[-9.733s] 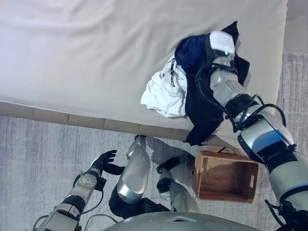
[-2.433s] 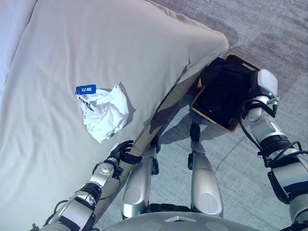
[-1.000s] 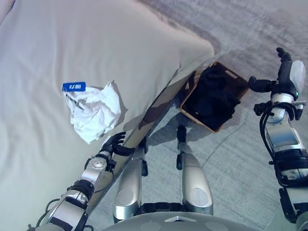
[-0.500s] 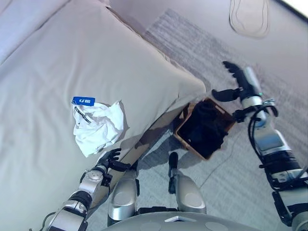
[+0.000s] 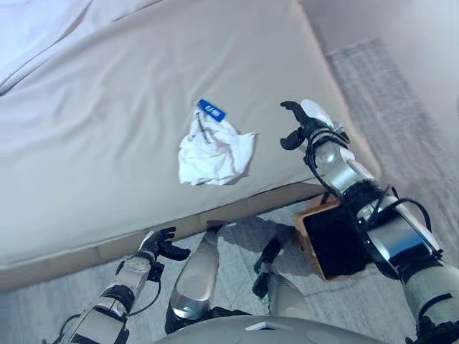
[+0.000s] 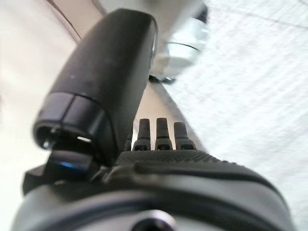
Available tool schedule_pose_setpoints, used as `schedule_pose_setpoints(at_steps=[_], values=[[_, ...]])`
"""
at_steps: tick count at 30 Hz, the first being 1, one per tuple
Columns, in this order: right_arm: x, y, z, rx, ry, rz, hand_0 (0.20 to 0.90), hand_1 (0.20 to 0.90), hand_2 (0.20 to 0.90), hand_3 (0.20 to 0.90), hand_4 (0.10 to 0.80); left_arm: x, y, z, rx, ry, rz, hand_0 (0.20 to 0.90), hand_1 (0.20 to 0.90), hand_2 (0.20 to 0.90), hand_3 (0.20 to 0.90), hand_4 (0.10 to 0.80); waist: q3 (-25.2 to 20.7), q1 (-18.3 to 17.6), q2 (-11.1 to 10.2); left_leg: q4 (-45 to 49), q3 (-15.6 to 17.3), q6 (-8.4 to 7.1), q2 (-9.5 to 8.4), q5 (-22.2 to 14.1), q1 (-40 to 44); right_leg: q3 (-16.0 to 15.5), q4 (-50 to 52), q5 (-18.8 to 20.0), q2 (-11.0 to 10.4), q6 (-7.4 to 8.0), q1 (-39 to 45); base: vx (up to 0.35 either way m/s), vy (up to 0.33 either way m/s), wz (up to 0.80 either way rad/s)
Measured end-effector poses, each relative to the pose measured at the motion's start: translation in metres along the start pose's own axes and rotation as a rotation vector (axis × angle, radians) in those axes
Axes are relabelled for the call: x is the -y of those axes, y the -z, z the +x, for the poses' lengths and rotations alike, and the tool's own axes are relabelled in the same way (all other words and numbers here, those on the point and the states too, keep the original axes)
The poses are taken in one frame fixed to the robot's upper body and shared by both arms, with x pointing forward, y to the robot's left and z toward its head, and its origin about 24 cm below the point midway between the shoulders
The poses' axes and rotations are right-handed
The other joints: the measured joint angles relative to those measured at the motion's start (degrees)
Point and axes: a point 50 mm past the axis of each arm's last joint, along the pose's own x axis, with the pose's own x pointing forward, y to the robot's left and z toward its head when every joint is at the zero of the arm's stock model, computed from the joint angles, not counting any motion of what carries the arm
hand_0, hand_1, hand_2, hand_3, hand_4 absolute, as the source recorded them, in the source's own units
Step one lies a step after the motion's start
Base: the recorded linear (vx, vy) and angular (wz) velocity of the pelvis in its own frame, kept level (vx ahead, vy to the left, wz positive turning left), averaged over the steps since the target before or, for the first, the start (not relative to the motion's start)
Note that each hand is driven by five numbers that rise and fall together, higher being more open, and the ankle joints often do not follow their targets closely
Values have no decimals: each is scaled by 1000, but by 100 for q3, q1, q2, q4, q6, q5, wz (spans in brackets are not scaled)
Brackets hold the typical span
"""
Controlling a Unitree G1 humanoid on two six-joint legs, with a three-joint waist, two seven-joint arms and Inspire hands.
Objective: Pick up the clothes from the bed and place them into the basket
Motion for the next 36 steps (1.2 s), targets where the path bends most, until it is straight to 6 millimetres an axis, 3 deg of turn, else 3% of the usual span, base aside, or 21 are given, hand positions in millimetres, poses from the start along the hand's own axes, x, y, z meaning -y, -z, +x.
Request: schedule_pose_setpoints(at_steps=[3,6,8,15,20,21,22,23,27,34,36], values=[[4,1,8,-77,2,-2,900,900,900,900,800,1,-6,0,29,5,-28,900,900,900,900,800,139,252,142,98,-219,-46,-102,33,-275,-194,226,-109,-102,129,-214,-58,30,34],[11,-2,12,-115,18,1,900,900,900,900,800,2,-20,1,91,14,-38,900,900,900,900,800,515,447,151,214,-351,-118,-140,54,-457,-320,439,-213,-156,158,-360,-44,-13,27],[18,-2,15,-148,54,-2,900,900,900,900,800,8,-30,1,141,37,-38,900,900,900,900,800,531,493,136,255,-510,-138,-152,39,-830,-453,525,-275,-154,195,-657,9,-47,34],[50,-15,20,-141,184,-1,900,900,900,900,800,22,-49,-3,258,77,-39,900,900,900,900,800,577,579,38,281,-687,-217,-109,98,-1342,-568,613,-279,-88,196,-1116,13,-22,9],[86,-43,24,-122,248,6,900,900,900,900,800,24,-64,-7,338,75,-52,900,900,900,900,800,570,445,27,292,-815,-315,-31,172,-1833,-610,988,-392,-64,74,-1741,-15,41,2],[91,-48,24,-116,242,7,839,839,839,829,729,24,-65,-7,345,74,-61,900,900,900,900,800,565,419,25,306,-818,-339,-22,189,-1922,-603,1057,-417,-62,38,-1860,-8,-26,-9],[97,-54,24,-106,242,6,700,700,700,667,567,23,-65,-8,354,73,-68,900,900,900,900,800,560,398,16,346,-824,-340,-10,190,-2028,-592,1119,-433,-56,18,-1976,0,-38,-10],[104,-57,24,-96,239,-8,300,300,300,200,100,22,-67,-8,360,73,-72,900,900,900,900,800,560,394,16,400,-834,-339,23,189,-2125,-587,1164,-440,-54,14,-2076,0,-62,-12],[116,-68,23,-55,232,50,300,300,300,200,100,18,-69,-10,375,66,-64,900,900,900,900,800,501,398,-58,437,-847,-340,131,189,-2365,-549,1249,-449,29,21,-2367,1,-81,-12],[93,-83,15,163,272,337,300,300,300,200,100,13,-69,-10,374,24,-67,900,900,900,900,800,459,239,-129,491,-740,-388,227,222,-2474,-361,1233,-444,156,22,-2536,-21,-9,-14],[87,-88,9,227,313,370,300,300,300,200,100,13,-68,-9,368,9,-70,900,900,900,900,800,466,171,-141,503,-610,-389,267,286,-2414,-252,1187,-369,209,-41,-2501,-122,70,-21]])
